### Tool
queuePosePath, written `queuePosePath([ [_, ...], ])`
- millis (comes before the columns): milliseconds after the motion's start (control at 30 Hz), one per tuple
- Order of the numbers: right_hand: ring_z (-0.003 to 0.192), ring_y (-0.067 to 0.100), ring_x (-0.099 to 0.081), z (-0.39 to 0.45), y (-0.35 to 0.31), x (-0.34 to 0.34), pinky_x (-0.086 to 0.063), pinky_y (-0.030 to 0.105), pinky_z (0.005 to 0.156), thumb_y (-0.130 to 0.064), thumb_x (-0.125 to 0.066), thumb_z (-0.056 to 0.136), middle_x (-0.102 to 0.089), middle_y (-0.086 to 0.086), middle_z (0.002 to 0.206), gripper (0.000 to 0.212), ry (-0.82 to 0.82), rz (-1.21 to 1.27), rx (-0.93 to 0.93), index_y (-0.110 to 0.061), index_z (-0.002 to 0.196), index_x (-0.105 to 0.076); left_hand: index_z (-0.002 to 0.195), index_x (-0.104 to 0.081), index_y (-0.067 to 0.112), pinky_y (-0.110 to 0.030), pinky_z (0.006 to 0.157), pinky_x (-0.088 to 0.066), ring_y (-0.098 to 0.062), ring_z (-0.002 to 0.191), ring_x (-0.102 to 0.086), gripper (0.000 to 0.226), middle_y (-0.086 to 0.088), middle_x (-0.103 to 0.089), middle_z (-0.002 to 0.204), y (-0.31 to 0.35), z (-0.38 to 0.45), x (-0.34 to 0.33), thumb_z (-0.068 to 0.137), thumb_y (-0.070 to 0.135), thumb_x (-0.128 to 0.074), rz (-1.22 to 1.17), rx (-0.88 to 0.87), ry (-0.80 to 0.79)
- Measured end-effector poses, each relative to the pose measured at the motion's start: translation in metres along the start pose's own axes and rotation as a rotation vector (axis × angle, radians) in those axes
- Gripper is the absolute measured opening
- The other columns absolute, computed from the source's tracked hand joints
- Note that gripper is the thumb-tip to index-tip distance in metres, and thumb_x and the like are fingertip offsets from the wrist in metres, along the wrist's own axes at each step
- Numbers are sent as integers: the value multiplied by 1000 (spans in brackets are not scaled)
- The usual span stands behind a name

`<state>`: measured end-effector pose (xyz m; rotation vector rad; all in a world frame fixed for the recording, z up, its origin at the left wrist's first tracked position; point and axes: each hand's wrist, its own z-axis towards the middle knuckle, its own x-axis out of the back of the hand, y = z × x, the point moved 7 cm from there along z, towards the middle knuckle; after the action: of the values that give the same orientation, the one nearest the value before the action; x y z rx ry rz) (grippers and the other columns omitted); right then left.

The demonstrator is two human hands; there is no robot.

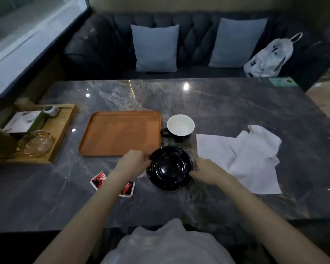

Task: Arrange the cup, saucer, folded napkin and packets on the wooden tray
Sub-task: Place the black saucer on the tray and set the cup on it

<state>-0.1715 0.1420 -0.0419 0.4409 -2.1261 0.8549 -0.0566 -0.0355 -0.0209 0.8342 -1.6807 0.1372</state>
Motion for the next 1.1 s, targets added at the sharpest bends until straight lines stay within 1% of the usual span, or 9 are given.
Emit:
queuePosePath([
  [67,112,32,-53,2,10,-9,-42,29,84,-17,-54,85,-53,18,128,45,85,68,-67,-4,126,-41,87,-61,-6,-39,73,-46,-41,93,-61,33,-31,-66,96,-8,-1,-13,89,25,-51,-48,63,14],
  [167,107,37,-57,7,19,-29,-44,34,84,-17,-54,86,-59,23,115,37,150,219,-128,2,117,-46,83,-61,-8,-38,75,-44,-39,98,-60,34,-31,-66,98,-17,-1,-37,89,24,-52,-157,158,-21],
  [300,57,27,-63,10,24,-49,-52,34,51,-7,-49,86,-63,14,82,25,126,670,-261,-4,111,-46,91,-58,-6,-35,78,-45,-38,101,-61,26,-29,-66,102,-24,2,-57,84,19,-57,-354,274,-26],
  [433,42,15,-59,14,26,-57,-53,24,41,2,-43,87,-60,15,72,19,70,826,-333,-3,103,-51,106,-59,2,-32,89,-48,-34,100,-63,26,-21,-67,107,-28,2,-76,79,4,-59,-621,354,-69],
  [500,33,11,-57,13,25,-54,-52,24,38,6,-44,87,-58,12,66,15,64,861,-349,-8,86,-50,111,-58,3,-47,94,-50,-35,102,-63,33,-22,-65,112,-30,2,-83,79,-5,-57,-773,382,-96],
  [600,36,14,-59,13,22,-45,-54,26,42,9,-44,86,-59,11,64,26,48,889,-317,-14,74,-49,109,-58,-4,-45,76,-59,-31,84,-69,30,-24,-65,103,-34,-1,-82,79,-9,-59,-835,398,-103],
  [700,40,12,-62,11,14,-35,-55,25,46,7,-45,88,-60,10,68,14,6,921,-283,-7,93,-48,101,-56,-1,-21,42,-56,-9,41,-64,21,-17,-63,73,-35,-10,-71,82,-8,-61,-966,443,-178],
  [967,44,10,-65,21,-44,11,-55,23,48,6,-45,91,-63,12,72,25,-44,933,-94,4,115,-47,97,-54,-4,-22,38,-54,-12,35,-62,22,-7,-64,42,-47,-19,-2,78,-10,-64,-1195,448,-136],
  [1100,46,11,-65,41,-78,36,-56,24,51,7,-46,90,-63,13,72,25,-29,953,-7,6,114,-50,96,-57,-4,-17,36,-50,-8,36,-62,25,-2,-67,46,-68,-11,38,75,-7,-69,-1216,435,0],
])
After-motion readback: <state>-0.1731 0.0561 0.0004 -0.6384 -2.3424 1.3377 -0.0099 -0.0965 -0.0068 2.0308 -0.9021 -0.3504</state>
